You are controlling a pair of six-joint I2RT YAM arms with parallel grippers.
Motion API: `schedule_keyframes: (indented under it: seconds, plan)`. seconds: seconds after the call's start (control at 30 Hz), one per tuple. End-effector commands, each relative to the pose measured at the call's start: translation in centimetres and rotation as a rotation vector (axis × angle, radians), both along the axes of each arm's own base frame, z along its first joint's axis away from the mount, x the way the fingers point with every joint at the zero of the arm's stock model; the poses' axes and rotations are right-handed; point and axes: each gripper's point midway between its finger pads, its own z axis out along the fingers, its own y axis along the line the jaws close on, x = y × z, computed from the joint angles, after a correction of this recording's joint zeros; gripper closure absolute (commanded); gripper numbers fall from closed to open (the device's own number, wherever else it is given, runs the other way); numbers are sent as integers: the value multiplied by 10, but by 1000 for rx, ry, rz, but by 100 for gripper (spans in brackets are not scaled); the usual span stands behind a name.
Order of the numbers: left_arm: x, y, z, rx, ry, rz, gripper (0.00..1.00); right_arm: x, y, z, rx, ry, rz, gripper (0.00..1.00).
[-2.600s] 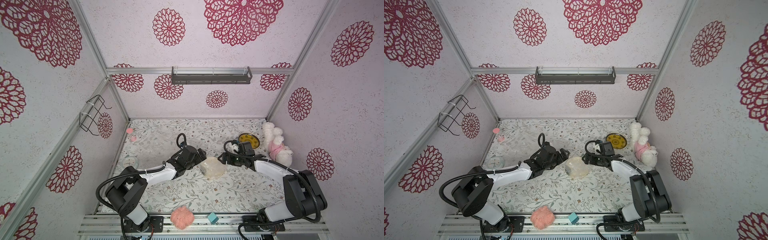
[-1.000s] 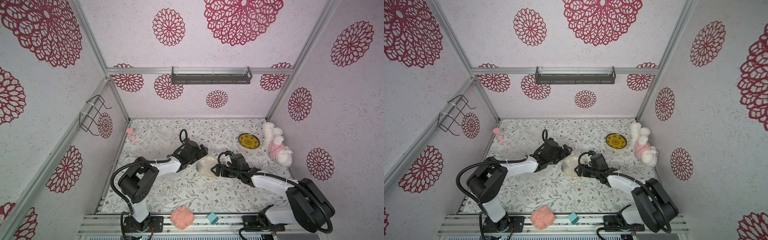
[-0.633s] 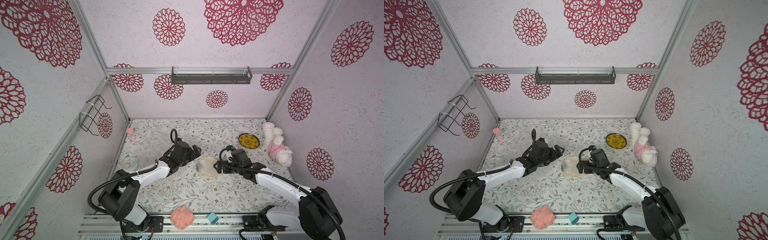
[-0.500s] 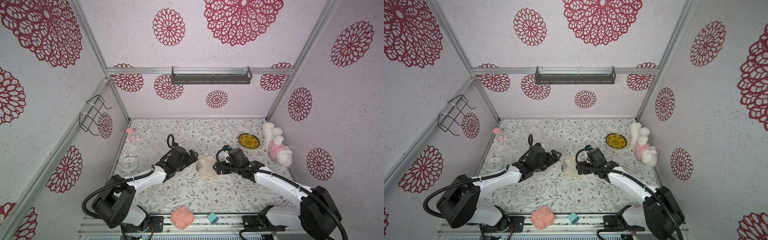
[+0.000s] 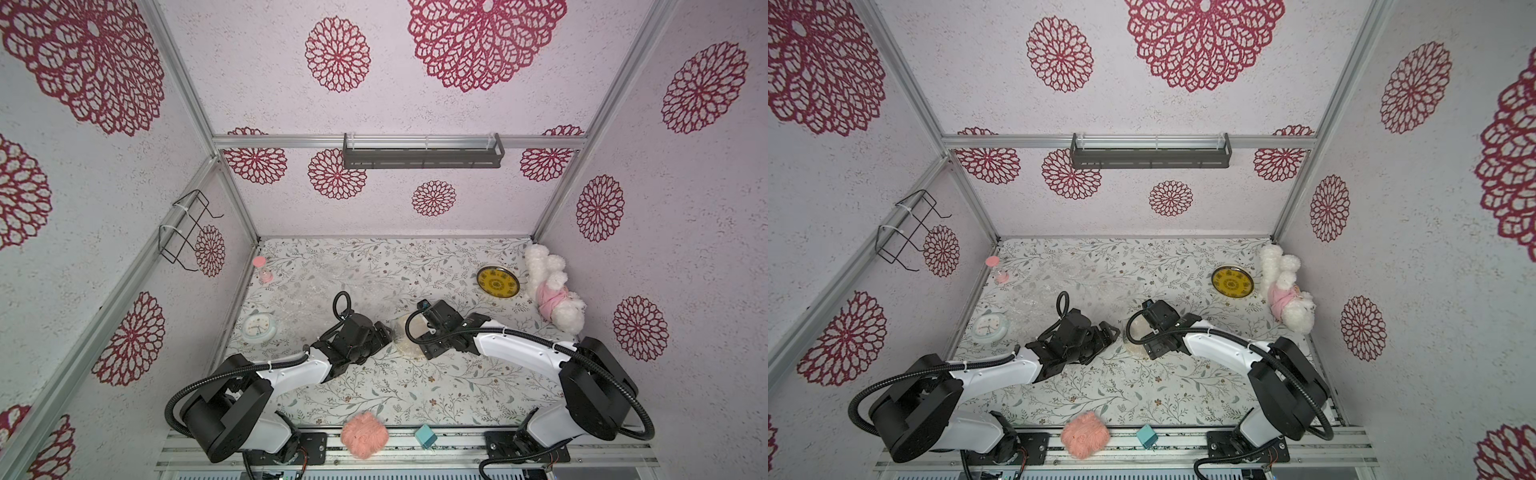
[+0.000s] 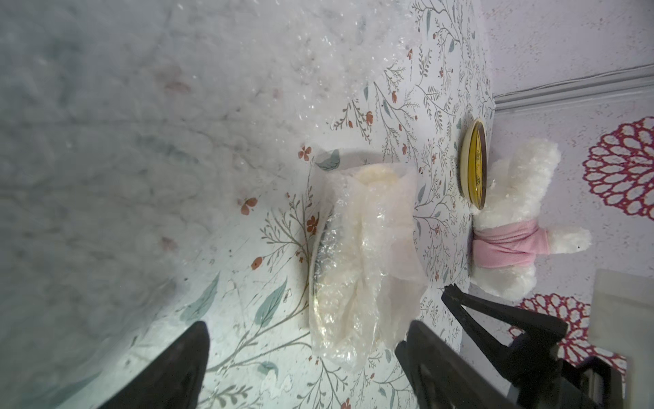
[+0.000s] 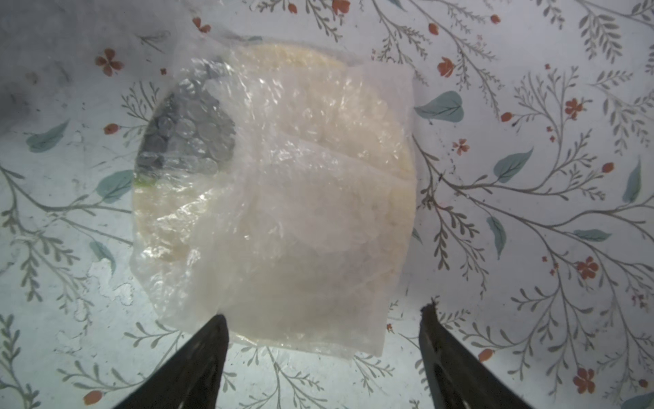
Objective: Unpack dinner plates from bubble wrap
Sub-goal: Unwrap the bubble wrap at the center of the board.
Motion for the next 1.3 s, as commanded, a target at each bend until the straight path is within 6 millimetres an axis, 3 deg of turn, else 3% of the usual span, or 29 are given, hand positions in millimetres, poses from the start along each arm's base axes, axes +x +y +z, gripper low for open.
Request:
schedule_keyframes:
  seconds: [0.0,0.23,0.5,0.77,1.0,1.27]
  plan:
    - [5,-6,6,-36,-22,22,13,5,3,14,-34,-45,27,14]
    - [9,-13,-1,-52,-19,21,21,1,15,7,-54,-38,54,9]
    - [9,-17,-5,-62,-12,26,27,4,19,-11,-63,-29,63,15]
    - [8,-17,-8,-56,-7,22,30,10,21,-14,-79,-49,72,29]
    - [6,-24,-13,-50,6,1,31,11,22,-16,-74,-62,73,59]
    - [7,-38,-18,-46,11,-26,33,12,23,-8,-42,-81,67,78]
